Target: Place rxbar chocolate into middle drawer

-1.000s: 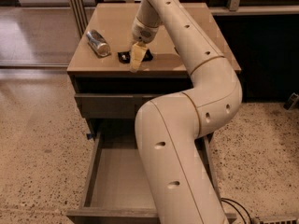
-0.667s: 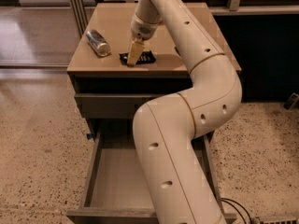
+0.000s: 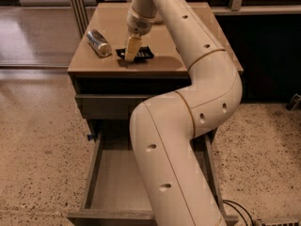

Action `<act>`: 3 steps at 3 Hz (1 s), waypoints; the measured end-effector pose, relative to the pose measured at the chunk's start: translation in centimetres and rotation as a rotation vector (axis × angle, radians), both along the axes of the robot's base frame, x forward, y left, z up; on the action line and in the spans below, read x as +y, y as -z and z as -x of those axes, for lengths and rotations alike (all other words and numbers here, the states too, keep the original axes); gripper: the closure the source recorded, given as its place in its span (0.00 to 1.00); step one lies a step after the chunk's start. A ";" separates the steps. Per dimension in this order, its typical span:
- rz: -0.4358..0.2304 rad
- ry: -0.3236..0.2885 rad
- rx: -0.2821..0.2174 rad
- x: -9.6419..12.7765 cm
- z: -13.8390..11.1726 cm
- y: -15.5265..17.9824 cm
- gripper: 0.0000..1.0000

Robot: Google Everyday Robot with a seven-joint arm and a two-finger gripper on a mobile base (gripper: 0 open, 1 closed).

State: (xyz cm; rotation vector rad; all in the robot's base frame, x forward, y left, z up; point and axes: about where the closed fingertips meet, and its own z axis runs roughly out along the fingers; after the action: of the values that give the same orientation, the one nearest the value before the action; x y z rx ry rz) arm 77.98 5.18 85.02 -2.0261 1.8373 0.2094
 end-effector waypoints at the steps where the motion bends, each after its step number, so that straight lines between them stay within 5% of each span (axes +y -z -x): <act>1: 0.015 -0.048 -0.046 0.3 1.3 -3.6 1.00; 2: 0.011 -0.122 -0.088 0.9 2.6 -6.4 1.00; 3: -0.105 -0.268 -0.108 0.6 4.6 -8.1 1.00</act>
Offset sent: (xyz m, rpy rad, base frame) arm -0.1272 -0.0012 0.0657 -0.0612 -0.0606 0.2400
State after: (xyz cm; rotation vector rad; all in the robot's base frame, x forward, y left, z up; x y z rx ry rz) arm 73.37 5.74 93.15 -2.1594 1.4569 0.2596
